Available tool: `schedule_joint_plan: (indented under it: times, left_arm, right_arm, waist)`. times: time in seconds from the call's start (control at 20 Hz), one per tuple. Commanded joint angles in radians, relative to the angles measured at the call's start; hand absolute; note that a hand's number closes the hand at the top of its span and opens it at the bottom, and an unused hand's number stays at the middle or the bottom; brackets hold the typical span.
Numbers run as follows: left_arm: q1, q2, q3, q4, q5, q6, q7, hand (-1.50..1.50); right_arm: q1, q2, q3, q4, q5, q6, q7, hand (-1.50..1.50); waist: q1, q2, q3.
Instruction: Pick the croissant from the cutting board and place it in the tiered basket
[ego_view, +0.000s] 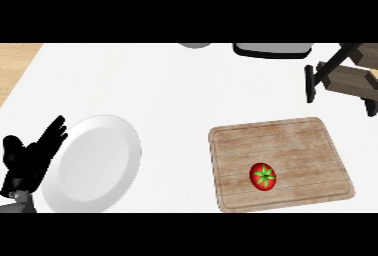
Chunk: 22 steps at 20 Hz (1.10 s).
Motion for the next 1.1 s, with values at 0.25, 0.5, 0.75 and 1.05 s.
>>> schedule_joint_plan:
  times: [0.25,0.5,0.75,1.05]
  left_arm:
    - [0.023,-0.002,-0.008,-0.004,-0.002,-0.021,-0.032,0.0]
    - [-0.043,-0.001,-0.008,0.003,-0.007,0.001,0.023,0.0]
    - [-0.006,-0.032,-0.025,0.015,-0.021,0.011,-0.015,0.0]
    - [-0.011,-0.042,-0.035,0.023,-0.039,0.024,-0.021,0.0]
  right_arm:
    - [-0.047,-0.053,0.049,0.151,0.085,0.041,-0.125,1.5]
    - [-0.061,-0.043,0.028,0.264,0.077,0.208,0.014,1.5]
    - [-0.043,-0.048,0.013,0.311,0.072,0.248,0.147,-1.5]
    - [-0.038,-0.065,-0.075,0.274,-0.013,0.17,0.148,-1.5]
  waist:
    - [0.008,0.0,0.0]
    - [0.007,0.004,0.0]
    - [0.013,0.007,0.001]
    - [0.001,0.004,0.002]
